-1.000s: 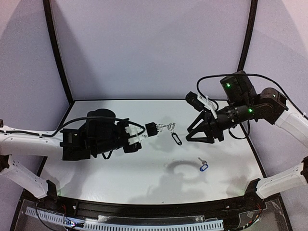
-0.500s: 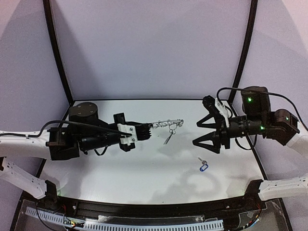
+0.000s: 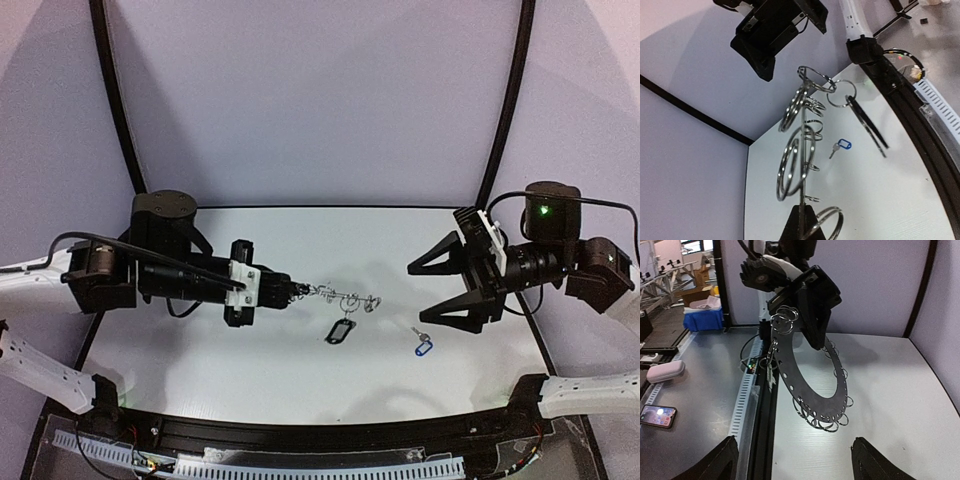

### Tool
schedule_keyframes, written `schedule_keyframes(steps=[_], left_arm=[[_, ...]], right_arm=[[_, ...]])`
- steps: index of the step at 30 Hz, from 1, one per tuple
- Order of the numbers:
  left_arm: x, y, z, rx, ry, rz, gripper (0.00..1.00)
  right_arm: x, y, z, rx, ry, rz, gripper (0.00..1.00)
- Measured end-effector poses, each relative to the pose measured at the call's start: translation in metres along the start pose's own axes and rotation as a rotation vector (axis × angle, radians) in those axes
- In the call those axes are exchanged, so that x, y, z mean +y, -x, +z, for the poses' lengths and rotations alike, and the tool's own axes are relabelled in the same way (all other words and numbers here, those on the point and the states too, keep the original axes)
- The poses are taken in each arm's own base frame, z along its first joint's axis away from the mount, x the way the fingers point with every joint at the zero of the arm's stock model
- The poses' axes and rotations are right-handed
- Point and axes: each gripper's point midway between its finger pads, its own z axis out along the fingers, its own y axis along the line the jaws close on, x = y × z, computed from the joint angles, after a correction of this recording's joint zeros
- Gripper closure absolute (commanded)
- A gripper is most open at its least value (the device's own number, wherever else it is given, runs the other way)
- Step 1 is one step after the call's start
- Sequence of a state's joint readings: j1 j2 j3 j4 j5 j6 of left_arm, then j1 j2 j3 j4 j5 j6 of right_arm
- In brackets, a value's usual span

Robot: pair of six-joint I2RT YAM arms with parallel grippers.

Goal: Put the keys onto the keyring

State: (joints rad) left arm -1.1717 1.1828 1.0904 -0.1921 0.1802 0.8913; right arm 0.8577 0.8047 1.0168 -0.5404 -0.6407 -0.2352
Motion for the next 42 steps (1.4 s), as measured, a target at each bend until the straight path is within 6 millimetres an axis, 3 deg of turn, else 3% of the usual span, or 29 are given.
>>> schedule_keyframes(steps=[5, 14, 25, 35, 42], left_arm=[[-0.017, 0.011, -0.014, -0.026, -0.122, -0.029, 0.99], [-0.025, 0.012, -0.02, 0.014, -0.212, -0.088, 0.99], [-0.044, -0.02, -0.002, 0.196, -0.315, -0.211, 0.99], [-0.041, -0.028, 0.002, 0.263, -0.312, -0.244, 0.99], [-0.026, -0.032, 0.007, 0.261, -0.21, -0.217, 0.99]], right_arm=[[0.015, 0.0, 0.009, -0.006, 0.135, 0.011, 0.26], [0.013, -0.01, 0.025, 0.03, 0.194, 0.059, 0.27], [0.009, -0.012, 0.027, 0.037, 0.18, 0.061, 0.27], [0.0, -0.015, 0.032, 0.051, 0.14, 0.067, 0.27], [-0.009, -0.024, 0.035, 0.077, 0.088, 0.09, 0.27]])
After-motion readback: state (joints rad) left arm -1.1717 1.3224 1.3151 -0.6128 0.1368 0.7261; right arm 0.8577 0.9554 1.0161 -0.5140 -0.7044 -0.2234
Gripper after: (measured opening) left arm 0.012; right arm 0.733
